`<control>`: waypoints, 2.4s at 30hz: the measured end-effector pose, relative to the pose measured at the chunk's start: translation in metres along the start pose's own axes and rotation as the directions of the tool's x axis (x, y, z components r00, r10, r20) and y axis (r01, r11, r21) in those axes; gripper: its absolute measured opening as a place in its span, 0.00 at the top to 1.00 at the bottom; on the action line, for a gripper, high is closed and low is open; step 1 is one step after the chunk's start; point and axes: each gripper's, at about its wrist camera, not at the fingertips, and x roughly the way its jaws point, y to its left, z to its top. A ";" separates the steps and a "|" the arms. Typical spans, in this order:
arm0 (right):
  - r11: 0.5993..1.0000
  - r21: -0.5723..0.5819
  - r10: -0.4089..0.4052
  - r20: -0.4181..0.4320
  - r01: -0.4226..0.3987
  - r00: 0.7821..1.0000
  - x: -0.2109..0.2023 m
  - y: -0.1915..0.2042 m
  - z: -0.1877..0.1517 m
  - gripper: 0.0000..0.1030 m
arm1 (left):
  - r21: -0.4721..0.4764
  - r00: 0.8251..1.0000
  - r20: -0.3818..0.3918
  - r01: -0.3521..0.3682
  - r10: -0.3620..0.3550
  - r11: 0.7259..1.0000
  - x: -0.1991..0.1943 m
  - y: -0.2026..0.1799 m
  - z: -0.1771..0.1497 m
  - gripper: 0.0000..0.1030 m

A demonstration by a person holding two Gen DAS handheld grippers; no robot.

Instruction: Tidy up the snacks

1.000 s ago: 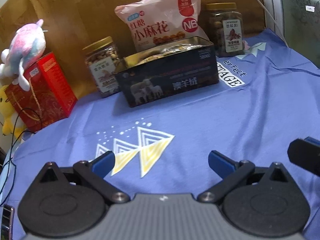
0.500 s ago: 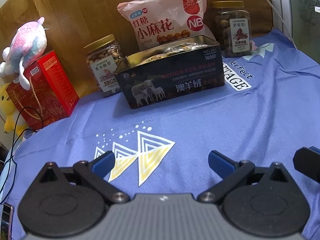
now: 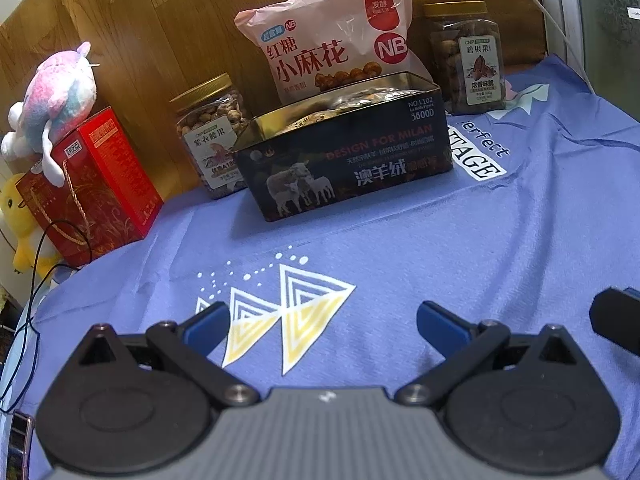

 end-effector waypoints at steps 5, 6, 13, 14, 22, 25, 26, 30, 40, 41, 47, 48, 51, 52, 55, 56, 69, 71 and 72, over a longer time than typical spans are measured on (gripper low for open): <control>1.000 0.000 0.000 0.000 0.000 1.000 0.000 0.000 0.000 0.40 | -0.001 1.000 0.002 -0.001 0.001 1.000 0.000 0.000 0.000 0.00; 1.000 0.001 0.000 0.000 0.000 1.000 0.000 0.000 0.000 0.40 | -0.001 1.000 0.004 -0.002 0.002 1.000 0.000 0.001 0.000 0.00; 1.000 0.000 0.000 0.000 0.000 1.000 0.000 0.000 0.000 0.40 | -0.009 1.000 0.009 -0.015 0.015 1.000 -0.003 0.006 -0.002 0.00; 1.000 0.001 0.000 0.000 0.000 1.000 0.000 0.001 0.000 0.40 | -0.010 1.000 0.010 -0.016 0.016 1.000 -0.002 0.006 -0.002 0.00; 1.000 0.000 -0.002 0.001 0.002 1.000 0.000 0.002 -0.001 0.40 | -0.018 0.999 0.013 -0.029 0.030 0.999 -0.002 0.011 -0.004 0.00; 1.000 0.001 -0.002 0.001 0.002 1.000 0.000 0.002 -0.002 0.40 | -0.014 0.999 0.019 -0.037 0.037 0.999 -0.003 0.013 -0.005 0.00; 1.000 0.001 -0.002 0.002 0.002 1.000 0.000 0.003 -0.002 0.40 | -0.013 0.999 0.023 -0.040 0.040 0.999 -0.004 0.013 -0.005 0.00; 1.000 -0.002 -0.002 0.002 0.002 1.000 0.000 0.003 -0.002 0.40 | -0.010 0.998 0.032 -0.053 0.053 0.999 -0.005 0.015 -0.005 0.00; 1.000 -0.002 -0.002 0.003 0.002 1.000 0.000 0.004 -0.003 0.40 | -0.027 0.996 0.034 -0.080 0.081 0.996 -0.005 0.023 -0.007 0.00; 1.000 -0.002 -0.002 0.003 0.002 1.000 0.000 0.004 -0.003 0.40 | -0.029 0.996 0.034 -0.083 0.084 0.996 -0.005 0.024 -0.008 0.00; 1.000 -0.003 -0.002 0.005 0.002 1.000 0.000 0.004 -0.003 0.40 | -0.048 0.995 0.027 -0.092 0.093 0.995 -0.004 0.031 -0.010 0.00; 1.000 -0.004 -0.002 0.005 0.002 1.000 0.000 0.004 -0.003 0.40 | -0.052 0.995 0.026 -0.093 0.095 0.994 -0.004 0.032 -0.010 0.00; 1.000 -0.006 0.001 0.002 -0.001 1.000 0.000 0.004 -0.004 0.40 | -0.061 0.995 0.028 -0.099 0.101 0.993 -0.005 0.036 -0.011 0.00; 1.000 -0.007 0.002 0.001 -0.002 1.000 0.002 0.004 -0.004 0.39 | -0.063 0.994 0.029 -0.101 0.103 0.993 -0.006 0.037 -0.011 0.00; 1.000 -0.010 0.005 0.000 -0.005 1.000 0.002 0.007 -0.004 0.39 | -0.069 0.993 0.031 -0.114 0.117 0.991 -0.006 0.039 -0.011 0.00; 1.000 -0.011 0.006 -0.001 -0.006 1.000 0.001 0.008 -0.004 0.39 | -0.071 0.992 0.031 -0.117 0.119 0.991 -0.006 0.040 -0.011 0.00; 1.000 -0.018 0.011 -0.006 -0.011 1.000 0.003 0.010 -0.004 0.39 | -0.072 0.989 0.046 -0.137 0.141 0.988 -0.007 0.044 -0.011 0.00; 1.000 -0.018 0.011 -0.007 -0.011 1.000 0.003 0.010 -0.004 0.39 | -0.070 0.988 0.055 -0.137 0.141 0.988 -0.007 0.044 -0.011 0.00; 1.000 -0.018 0.011 -0.007 -0.011 1.000 0.003 0.010 -0.004 0.39 | -0.070 0.988 0.060 -0.136 0.140 0.988 -0.008 0.044 -0.011 0.00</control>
